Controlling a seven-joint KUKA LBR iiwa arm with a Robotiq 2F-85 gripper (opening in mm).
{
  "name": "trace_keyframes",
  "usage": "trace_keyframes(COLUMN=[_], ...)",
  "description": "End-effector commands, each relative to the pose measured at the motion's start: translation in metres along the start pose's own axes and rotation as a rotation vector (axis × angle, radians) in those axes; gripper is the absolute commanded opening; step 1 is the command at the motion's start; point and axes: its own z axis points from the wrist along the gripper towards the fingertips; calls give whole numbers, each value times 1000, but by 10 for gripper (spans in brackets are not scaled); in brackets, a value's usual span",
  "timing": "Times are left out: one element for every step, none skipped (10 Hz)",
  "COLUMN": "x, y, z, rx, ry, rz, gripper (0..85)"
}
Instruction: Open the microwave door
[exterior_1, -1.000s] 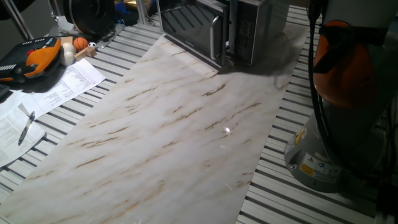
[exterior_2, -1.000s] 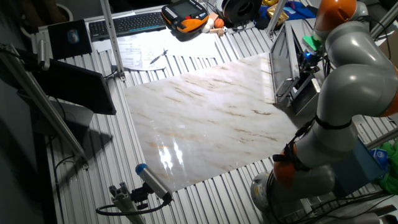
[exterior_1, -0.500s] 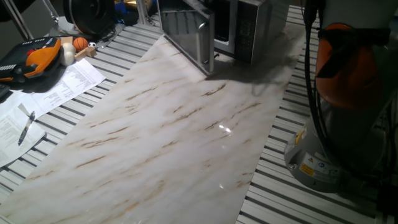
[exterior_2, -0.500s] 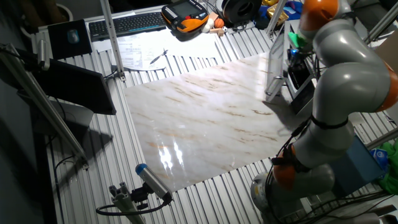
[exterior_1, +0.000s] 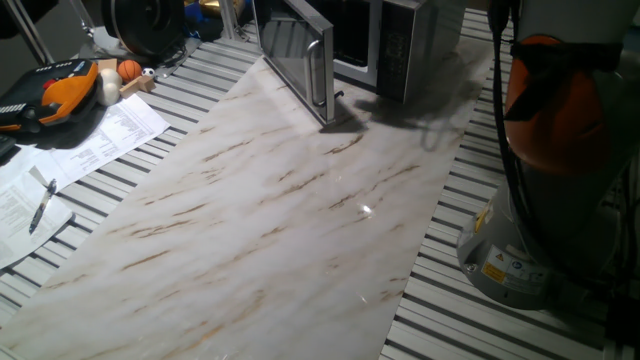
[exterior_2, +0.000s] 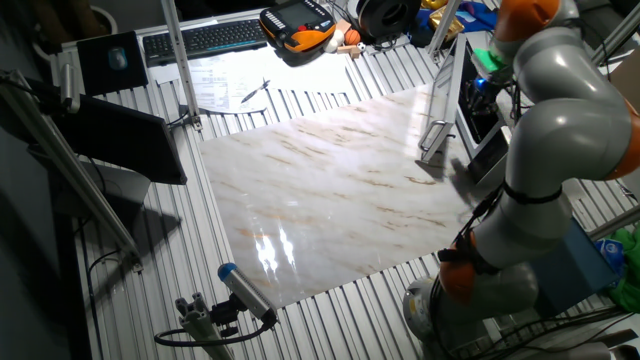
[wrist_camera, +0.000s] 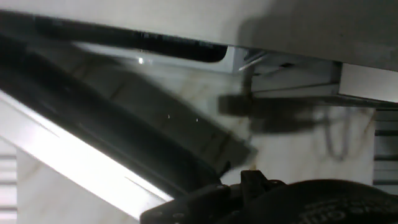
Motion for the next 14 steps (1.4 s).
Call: trace_keyframes(x=[2, 5, 11, 16, 18, 18, 19, 22, 27, 32, 32, 32, 32, 31], y=[-4, -7, -9, -11, -12, -13, -15, -16, -17, -18, -18, -18, -19, -18], z=[-1, -1, 1, 4, 5, 5, 5, 7, 10, 13, 13, 13, 13, 12], rx=[3, 1, -1, 1, 2, 13, 19, 21, 20, 17, 17, 15, 10, 7], ry=[82, 114, 116, 96, 98, 112, 118, 121, 116, 108, 111, 111, 103, 104], rz=[-52, -72, -79, -89, -98, -116, -129, -142, -138, -135, -136, -139, -145, -156], gripper=[0, 0, 0, 0, 0, 0, 0, 0, 0, 0, 0, 0, 0, 0])
